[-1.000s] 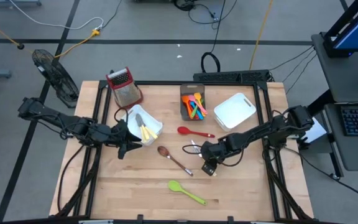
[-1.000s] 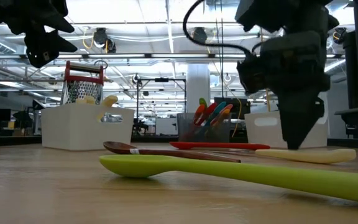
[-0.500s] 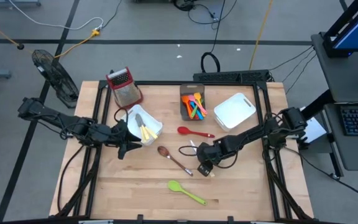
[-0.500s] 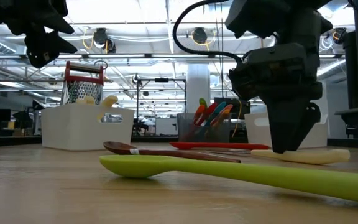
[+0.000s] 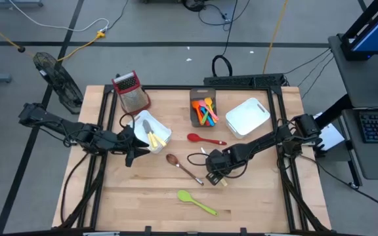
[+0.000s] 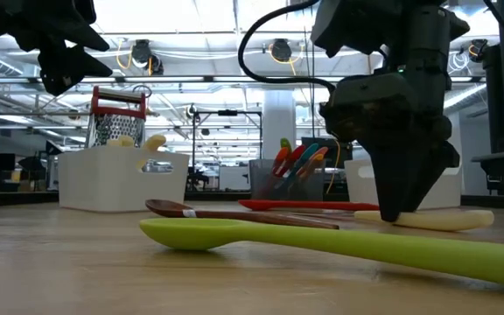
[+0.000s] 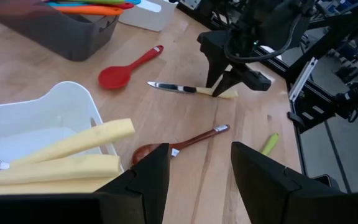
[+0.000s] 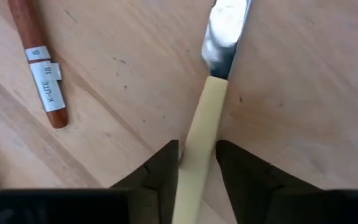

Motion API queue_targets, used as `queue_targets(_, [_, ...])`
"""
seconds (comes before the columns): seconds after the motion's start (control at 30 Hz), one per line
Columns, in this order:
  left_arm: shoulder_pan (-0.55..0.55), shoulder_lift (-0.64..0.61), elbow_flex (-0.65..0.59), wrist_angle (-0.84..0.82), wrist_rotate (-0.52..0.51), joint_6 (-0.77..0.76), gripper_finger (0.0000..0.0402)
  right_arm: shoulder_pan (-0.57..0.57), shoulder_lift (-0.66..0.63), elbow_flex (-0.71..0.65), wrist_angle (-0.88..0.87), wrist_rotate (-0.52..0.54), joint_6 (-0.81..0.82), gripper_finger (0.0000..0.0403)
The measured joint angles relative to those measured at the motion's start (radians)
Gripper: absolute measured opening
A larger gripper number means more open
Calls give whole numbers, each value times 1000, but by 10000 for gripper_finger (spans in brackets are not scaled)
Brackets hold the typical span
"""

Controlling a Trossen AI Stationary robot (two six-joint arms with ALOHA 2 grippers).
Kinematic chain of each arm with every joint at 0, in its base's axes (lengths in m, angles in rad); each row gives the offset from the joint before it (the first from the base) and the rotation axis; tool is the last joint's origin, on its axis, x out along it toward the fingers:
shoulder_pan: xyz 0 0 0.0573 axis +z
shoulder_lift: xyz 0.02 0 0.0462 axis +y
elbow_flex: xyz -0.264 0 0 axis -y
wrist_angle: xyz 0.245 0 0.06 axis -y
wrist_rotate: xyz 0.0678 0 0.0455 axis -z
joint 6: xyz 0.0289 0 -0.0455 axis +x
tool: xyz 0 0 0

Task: Pick & Place Kitchen Items
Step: Put the yellow table knife into the left white bin

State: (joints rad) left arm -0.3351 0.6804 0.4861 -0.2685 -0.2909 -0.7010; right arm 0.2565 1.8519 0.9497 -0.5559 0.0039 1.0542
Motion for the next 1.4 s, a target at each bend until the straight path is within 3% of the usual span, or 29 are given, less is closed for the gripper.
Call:
queue_targets(0.23, [0, 0, 0, 2, 0, -9, 175, 1, -1, 0, -12, -1, 1, 40])
queue_targets(0.6, [0, 0, 0, 63, 1, -38, 175, 3, -63, -14, 25, -4, 31, 40])
queue_targets(1.07, [0, 0, 1, 175, 0, 67, 175, 2, -248, -17, 241, 40, 58, 40])
queue_targets(1.4, [1, 9, 1, 224, -129, 10, 175, -27, -274, -16, 520, -20, 18, 40])
